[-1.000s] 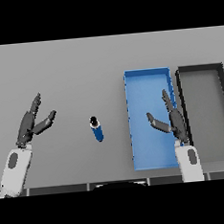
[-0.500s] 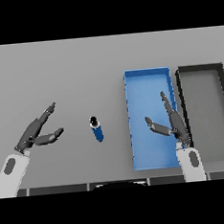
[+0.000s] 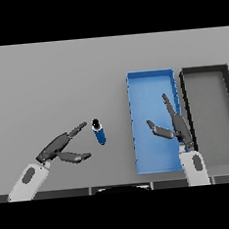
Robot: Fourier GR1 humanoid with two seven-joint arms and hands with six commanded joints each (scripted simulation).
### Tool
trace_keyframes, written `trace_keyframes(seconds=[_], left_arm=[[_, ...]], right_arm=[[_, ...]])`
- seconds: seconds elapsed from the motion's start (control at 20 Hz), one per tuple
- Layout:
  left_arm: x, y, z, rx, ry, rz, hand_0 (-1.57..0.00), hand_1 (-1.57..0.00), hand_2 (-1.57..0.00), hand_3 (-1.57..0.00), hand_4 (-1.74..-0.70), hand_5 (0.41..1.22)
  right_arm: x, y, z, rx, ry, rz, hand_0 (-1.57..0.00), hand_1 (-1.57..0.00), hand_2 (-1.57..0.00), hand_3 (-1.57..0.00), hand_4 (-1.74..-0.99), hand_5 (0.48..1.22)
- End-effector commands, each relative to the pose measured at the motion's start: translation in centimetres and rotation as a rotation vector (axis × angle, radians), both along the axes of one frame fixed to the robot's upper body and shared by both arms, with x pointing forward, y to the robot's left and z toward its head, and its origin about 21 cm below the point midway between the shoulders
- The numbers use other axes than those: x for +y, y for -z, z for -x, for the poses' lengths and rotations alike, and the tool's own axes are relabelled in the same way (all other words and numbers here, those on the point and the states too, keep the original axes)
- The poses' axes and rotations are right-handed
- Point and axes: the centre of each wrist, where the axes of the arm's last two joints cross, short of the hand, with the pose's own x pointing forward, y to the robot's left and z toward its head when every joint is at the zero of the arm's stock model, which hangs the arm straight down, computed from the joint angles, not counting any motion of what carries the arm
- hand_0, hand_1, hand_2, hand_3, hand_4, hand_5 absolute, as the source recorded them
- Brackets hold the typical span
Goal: Pick up the blue pipe and place it into the blue bin.
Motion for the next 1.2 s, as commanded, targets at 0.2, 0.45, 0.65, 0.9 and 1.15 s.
trace_keyframes(seconds=[0.2, 0.45, 0.65, 0.9, 1.15], left_arm=[[-3.3, 1.2, -0.9, -0.021, 0.038, 0.056, 0.0, 0.0, 0.0, 0.0, -1.15, 0.486], [-5.4, 3.4, -2.0, -0.002, 0.002, 0.095, 0.0, 0.0, 0.0, 0.0, -1.13, 0.491], [-7.2, 5.0, -2.5, 0.002, -0.013, 0.109, 0.0, 0.0, 0.0, 0.0, -1.12, 0.494], [-8.2, 6.0, -3.4, 0.001, -0.01, 0.186, 0.0, 0.0, -0.09, -0.04, -1.14, 0.567], [-10.1, 5.7, -3.7, 0.068, -0.02, 0.32, -0.42, -0.64, -0.78, -0.78, -1.38, 0.872]], right_arm=[[0.2, 0.1, -0.1, 0.011, 0.0, -0.012, 0.0, 0.0, 0.0, 0.0, -1.211, 0.56], [0.0, 0.4, 0.4, 0.007, 0.006, -0.028, 0.0, 0.0, 0.0, 0.0, -1.207, 0.551], [-0.2, 0.4, -0.1, 0.018, 0.009, -0.026, 0.0, 0.0, 0.0, 0.0, -1.201, 0.548], [-0.4, 0.6, 0.3, 0.022, 0.014, -0.011, 0.0, 0.0, 0.0, 0.0, -1.188, 0.55], [-0.6, 0.2, 0.5, 0.007, 0.009, -0.019, 0.0, 0.0, 0.0, 0.0, -1.191, 0.561]])
